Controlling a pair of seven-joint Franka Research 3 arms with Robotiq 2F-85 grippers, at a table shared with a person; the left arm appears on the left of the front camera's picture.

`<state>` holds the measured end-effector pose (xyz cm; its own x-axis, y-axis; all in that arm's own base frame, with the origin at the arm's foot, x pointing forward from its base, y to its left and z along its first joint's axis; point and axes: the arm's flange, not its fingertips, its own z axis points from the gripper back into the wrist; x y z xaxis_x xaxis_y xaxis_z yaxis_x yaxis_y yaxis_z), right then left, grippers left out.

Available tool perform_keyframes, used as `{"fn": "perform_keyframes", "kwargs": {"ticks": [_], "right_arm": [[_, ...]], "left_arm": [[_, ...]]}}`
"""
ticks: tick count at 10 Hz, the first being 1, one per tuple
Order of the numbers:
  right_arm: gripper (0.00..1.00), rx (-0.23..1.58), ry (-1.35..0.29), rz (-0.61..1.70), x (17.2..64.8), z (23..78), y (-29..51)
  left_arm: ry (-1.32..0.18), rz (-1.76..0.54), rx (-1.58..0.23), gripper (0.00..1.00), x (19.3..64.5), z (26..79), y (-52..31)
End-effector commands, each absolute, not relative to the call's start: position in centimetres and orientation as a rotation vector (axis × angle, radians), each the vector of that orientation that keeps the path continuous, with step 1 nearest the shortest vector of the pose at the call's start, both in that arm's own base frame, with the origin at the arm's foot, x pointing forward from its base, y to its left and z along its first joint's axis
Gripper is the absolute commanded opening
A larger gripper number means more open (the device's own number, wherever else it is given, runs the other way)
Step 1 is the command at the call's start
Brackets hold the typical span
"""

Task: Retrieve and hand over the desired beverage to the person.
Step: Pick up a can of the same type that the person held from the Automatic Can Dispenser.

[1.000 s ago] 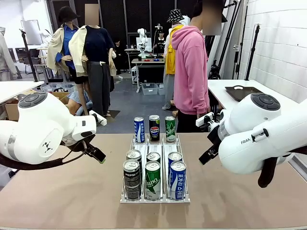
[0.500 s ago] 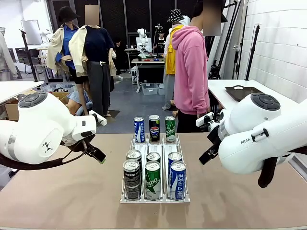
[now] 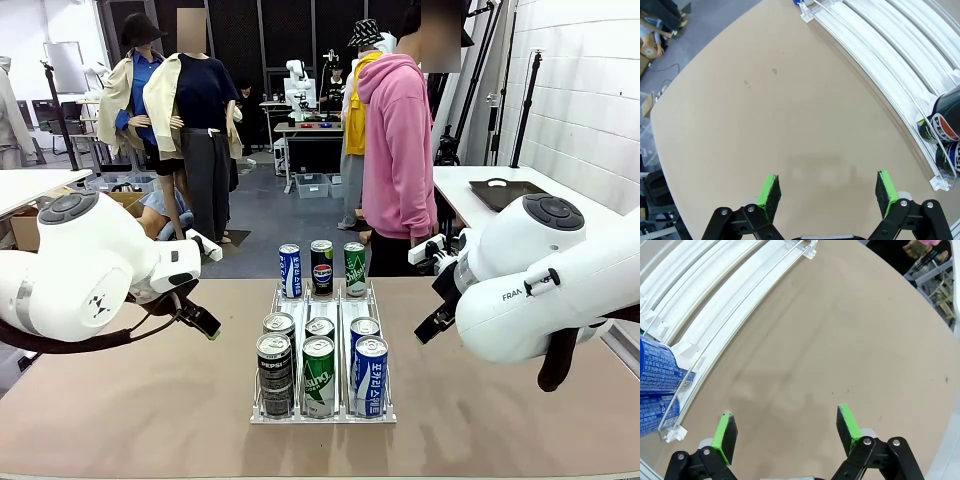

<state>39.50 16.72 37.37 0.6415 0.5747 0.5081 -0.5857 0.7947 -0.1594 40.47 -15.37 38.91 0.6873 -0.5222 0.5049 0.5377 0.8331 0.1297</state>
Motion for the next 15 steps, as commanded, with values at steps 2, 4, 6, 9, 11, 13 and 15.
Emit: {"fn": "perform_keyframes", "kwargs": {"ticks": [2,4,6,9,11,13,15], "right_arm": [[1.00,0.057,-0.584,0.658,39.9,40.4,15.7],[1.00,0.071,-0.534,0.655,41.3,43.7,14.9],[1.00,0.201,-0.432,0.644,43.2,47.4,13.3],[1.00,0.459,-0.449,0.542,43.6,52.2,8.7],[1.00,0.644,-0.459,0.535,44.4,53.6,3.8],[1.00,0.863,-0.492,0.532,43.9,54.0,-1.4],[1.00,0.974,-0.553,0.488,42.7,53.3,-5.8]], "left_arm": [[-0.534,-0.545,-0.050,1.00,42.9,42.3,-14.7],[-0.484,-0.566,-0.095,1.00,44.9,45.1,-13.1],[-0.413,-0.599,-0.218,1.00,46.7,48.6,-10.4],[-0.399,-0.590,-0.525,1.00,47.5,51.8,-3.9],[-0.455,-0.472,-0.664,1.00,47.0,52.7,0.9],[-0.492,-0.363,-0.784,1.00,45.8,52.7,5.4],[-0.536,-0.299,-0.974,1.00,45.3,52.0,9.2]]}}
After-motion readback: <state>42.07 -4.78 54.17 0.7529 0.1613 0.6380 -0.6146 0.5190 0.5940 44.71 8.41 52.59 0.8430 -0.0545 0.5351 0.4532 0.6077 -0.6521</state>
